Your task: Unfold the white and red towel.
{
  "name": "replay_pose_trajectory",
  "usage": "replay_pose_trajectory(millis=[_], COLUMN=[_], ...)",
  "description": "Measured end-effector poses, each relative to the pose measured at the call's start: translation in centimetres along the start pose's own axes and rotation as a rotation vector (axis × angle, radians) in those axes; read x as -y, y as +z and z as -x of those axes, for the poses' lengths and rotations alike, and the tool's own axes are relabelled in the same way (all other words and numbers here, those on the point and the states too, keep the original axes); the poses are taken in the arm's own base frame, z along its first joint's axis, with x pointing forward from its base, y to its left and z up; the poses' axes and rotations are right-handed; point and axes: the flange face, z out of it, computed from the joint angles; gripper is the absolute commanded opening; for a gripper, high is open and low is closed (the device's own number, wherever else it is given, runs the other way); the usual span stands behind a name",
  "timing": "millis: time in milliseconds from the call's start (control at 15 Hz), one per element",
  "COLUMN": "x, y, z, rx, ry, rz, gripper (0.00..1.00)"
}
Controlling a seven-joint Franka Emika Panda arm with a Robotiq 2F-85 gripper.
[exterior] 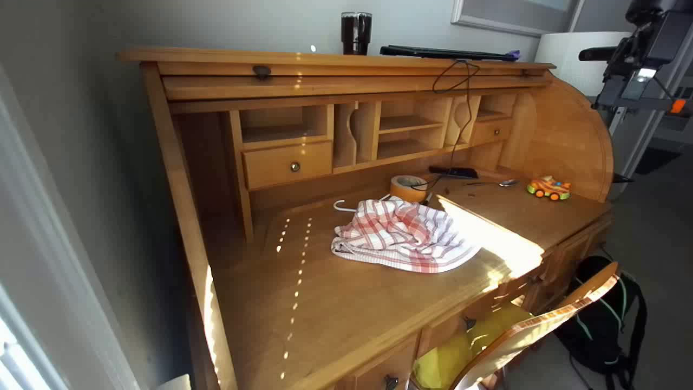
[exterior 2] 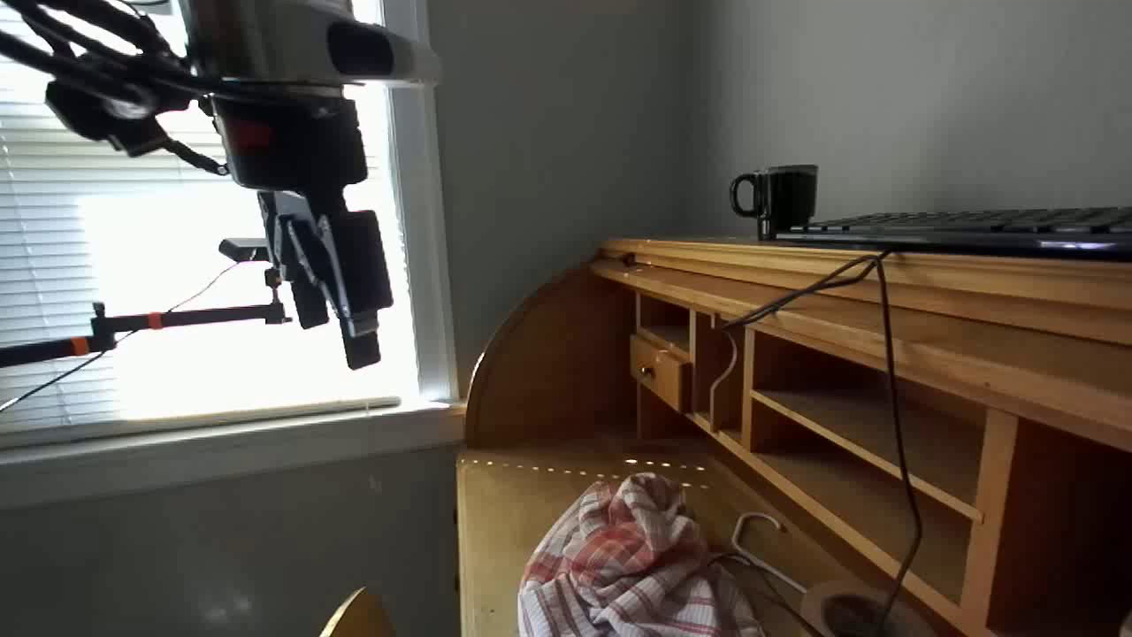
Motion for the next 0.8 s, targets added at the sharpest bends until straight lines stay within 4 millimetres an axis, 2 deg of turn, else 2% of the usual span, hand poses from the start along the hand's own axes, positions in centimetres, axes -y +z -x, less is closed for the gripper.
replay_pose_trajectory(millis=[533,800], x=[0.0,-1.8], y=[0.1,1.7], z=[-0.2,-2.7], rx=[-0.004,-0.038], ry=[-0.004,-0.033], rz=[0.010,0.062], gripper=[1.00,1.00])
